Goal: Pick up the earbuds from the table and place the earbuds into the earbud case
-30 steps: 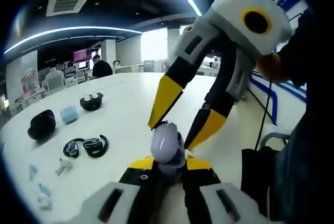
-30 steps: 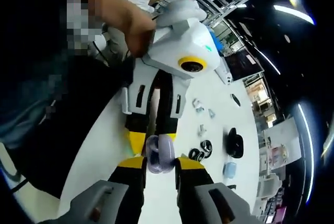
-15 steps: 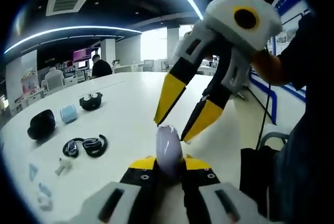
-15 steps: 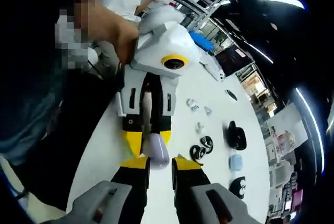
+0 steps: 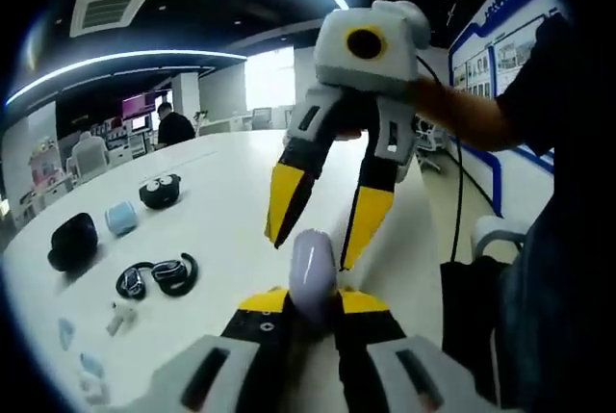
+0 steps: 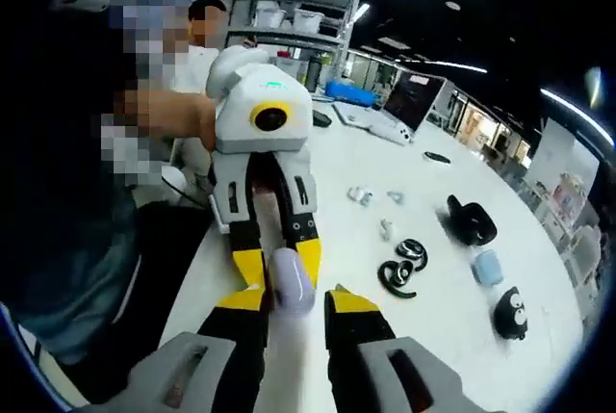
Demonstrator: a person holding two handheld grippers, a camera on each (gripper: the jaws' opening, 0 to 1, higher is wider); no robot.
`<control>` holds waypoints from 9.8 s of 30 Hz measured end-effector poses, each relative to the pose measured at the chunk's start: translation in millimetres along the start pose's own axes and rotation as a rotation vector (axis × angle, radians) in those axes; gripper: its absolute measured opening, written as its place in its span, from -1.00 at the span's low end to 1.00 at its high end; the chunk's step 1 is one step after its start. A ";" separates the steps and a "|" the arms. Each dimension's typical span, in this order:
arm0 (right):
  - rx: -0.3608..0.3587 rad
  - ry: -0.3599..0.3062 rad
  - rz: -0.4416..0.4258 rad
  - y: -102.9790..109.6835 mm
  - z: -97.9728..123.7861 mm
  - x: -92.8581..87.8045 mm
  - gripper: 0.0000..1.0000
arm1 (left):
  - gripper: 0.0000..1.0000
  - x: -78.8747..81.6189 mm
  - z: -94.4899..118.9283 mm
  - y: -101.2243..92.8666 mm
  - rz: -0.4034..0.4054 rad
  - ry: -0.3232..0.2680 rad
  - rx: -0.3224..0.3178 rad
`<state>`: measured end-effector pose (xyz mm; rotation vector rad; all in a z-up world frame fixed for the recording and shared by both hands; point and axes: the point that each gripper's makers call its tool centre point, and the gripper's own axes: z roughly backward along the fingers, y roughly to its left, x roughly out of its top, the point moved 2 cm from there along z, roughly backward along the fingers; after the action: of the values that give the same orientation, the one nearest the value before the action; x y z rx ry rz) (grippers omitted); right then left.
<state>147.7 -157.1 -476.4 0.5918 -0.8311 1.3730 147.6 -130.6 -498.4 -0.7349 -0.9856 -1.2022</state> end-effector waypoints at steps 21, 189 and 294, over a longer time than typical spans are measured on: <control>0.113 -0.174 -0.330 6.4 -12.3 -5.0 -0.70 | -0.50 -2.1 -0.8 4.0 0.057 -0.028 0.016; -0.609 -0.164 -0.622 10.7 130.9 -68.6 0.42 | 0.46 -34.0 177.3 48.3 0.353 0.030 0.458; -0.162 0.189 -0.417 -301.7 -106.9 45.9 -0.87 | 0.37 -64.8 207.3 23.3 0.506 -0.164 0.464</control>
<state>462.7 -84.4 -472.6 0.4685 -0.6165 0.9540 119.9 84.3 -470.9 -0.6603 -1.0800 -0.4544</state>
